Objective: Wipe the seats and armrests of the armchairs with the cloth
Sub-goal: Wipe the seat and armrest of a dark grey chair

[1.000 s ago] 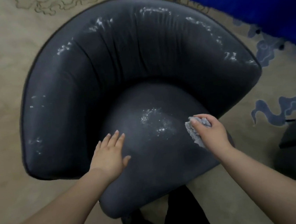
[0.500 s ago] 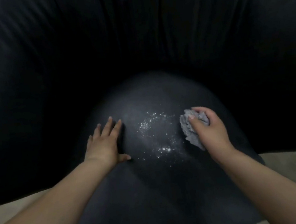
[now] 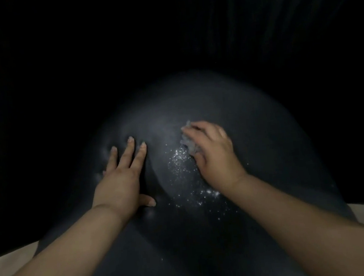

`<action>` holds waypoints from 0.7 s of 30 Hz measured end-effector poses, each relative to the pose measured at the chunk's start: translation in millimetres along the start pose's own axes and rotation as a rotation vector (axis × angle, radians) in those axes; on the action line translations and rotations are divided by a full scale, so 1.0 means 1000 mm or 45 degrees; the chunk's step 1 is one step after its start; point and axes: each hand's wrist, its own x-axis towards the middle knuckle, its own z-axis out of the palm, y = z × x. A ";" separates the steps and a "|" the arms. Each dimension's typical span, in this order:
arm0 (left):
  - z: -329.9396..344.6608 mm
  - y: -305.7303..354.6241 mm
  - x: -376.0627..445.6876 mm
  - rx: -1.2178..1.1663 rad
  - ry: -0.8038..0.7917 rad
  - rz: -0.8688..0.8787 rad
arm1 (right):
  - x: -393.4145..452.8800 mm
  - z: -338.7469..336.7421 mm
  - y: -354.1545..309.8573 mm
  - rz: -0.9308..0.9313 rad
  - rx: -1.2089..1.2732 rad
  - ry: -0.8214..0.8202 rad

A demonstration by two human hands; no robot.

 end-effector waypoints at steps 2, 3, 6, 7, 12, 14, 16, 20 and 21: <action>0.000 -0.001 0.001 0.001 0.002 0.008 | 0.013 -0.009 0.013 0.039 -0.078 0.077; 0.000 -0.001 0.001 -0.002 -0.001 0.008 | 0.022 -0.018 0.024 0.200 -0.058 0.183; 0.001 0.001 0.000 0.018 0.009 0.009 | 0.041 -0.032 0.037 0.547 0.023 0.442; 0.001 0.002 0.000 0.025 0.010 0.008 | 0.041 -0.025 0.027 0.487 -0.005 0.419; -0.001 0.002 0.001 0.023 -0.007 0.000 | 0.025 0.006 -0.009 0.018 0.043 -0.021; -0.001 0.002 0.001 0.042 -0.021 -0.007 | 0.035 -0.006 0.008 0.084 0.001 0.028; 0.000 0.003 0.001 0.056 -0.014 -0.009 | 0.042 -0.015 0.017 0.236 -0.007 0.158; 0.000 0.005 0.002 0.049 -0.034 -0.028 | 0.029 0.018 -0.029 -0.002 0.060 -0.151; -0.001 0.005 0.002 0.052 -0.040 -0.026 | 0.023 0.023 -0.038 -0.129 0.075 -0.257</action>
